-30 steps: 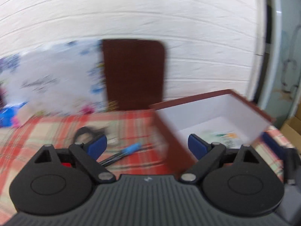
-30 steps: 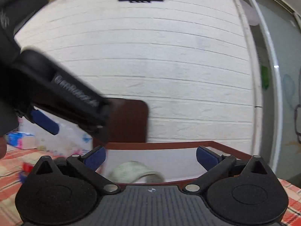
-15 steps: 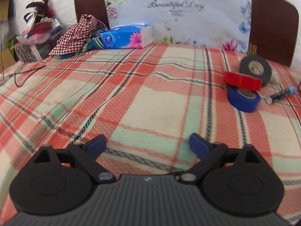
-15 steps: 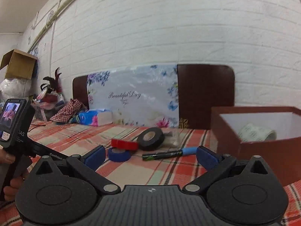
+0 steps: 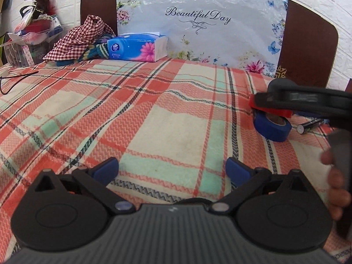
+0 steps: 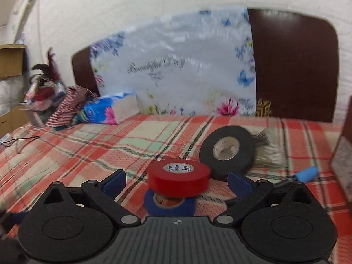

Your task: Organize objects

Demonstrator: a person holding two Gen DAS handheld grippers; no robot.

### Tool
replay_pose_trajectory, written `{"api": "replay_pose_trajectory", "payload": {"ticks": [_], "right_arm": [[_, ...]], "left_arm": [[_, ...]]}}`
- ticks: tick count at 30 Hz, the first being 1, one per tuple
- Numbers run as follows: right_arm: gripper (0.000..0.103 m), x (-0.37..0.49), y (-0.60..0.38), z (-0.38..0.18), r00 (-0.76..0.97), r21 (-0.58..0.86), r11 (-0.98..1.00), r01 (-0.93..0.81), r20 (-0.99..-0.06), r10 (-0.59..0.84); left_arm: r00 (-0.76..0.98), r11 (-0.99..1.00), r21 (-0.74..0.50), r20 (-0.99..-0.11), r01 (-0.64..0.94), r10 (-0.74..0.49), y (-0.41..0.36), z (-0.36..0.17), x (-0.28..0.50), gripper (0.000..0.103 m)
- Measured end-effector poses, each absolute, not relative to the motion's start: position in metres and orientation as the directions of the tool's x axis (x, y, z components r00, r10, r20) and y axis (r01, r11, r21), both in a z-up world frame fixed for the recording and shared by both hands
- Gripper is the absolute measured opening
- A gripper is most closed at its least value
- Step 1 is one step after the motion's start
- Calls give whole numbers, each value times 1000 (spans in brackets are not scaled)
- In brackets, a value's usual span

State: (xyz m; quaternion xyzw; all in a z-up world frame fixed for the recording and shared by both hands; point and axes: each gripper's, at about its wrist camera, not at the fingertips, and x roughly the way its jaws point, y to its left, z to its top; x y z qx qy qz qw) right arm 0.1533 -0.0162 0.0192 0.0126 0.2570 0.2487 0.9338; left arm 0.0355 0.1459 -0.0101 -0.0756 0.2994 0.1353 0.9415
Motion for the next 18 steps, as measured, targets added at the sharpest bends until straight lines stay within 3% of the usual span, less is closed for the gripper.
{"api": "replay_pose_trajectory", "payload": {"ticks": [1,2,9,18], "right_arm": [[81,164,-11,13,728,160,880,-446,-507,461],[73,173,-8,7,703,184,880,-438,-540,462],[72,131,-45,5,732,238,878,-416,-486,478],[73,37,-140,-3,755,224,913,-340,-514,407]], "left_arm": [[786,952,-65,-583,-298,207,146,-10,36,103],[786,952,-67,-583,-297,204,147,-10,35,103],[788,953,-69,-582,-293,200,147,-10,36,103],[769,957,-2,-596,-291,233,137,-10,38,103]]}}
